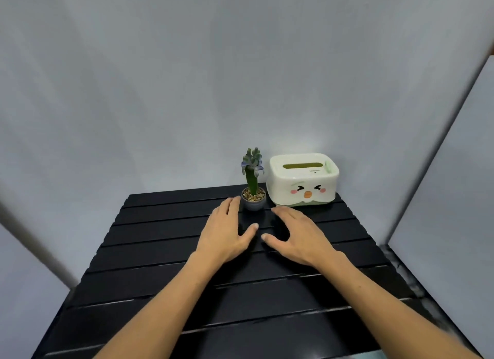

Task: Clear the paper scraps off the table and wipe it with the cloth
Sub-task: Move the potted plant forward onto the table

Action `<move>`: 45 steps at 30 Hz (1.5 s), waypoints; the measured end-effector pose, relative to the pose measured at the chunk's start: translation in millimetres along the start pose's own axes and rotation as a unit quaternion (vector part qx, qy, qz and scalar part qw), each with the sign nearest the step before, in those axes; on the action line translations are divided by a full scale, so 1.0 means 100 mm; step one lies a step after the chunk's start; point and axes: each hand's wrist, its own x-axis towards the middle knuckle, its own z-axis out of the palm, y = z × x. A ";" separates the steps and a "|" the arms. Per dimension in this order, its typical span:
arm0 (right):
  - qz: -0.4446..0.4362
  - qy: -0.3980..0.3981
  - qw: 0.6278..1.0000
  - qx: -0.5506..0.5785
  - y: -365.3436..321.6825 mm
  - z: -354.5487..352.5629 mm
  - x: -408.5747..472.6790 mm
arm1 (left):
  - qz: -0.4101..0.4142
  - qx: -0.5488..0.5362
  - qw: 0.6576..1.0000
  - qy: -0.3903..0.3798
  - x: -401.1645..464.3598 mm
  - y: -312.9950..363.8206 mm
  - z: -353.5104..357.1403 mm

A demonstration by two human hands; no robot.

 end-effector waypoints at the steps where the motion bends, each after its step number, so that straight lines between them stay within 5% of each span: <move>1: -0.002 0.000 1.000 -0.007 0.01 0.03 0.01 | -0.004 -0.012 1.000 -0.001 0.08 0.00 0.03; 15: -0.023 0.000 0.999 -0.041 0.08 0.11 0.00 | -0.054 -0.147 0.986 0.049 0.42 0.01 0.22; 45: -0.060 -0.054 0.997 -0.003 -0.73 0.27 -0.58 | -0.138 -0.155 0.974 0.096 -1.37 -0.49 -0.54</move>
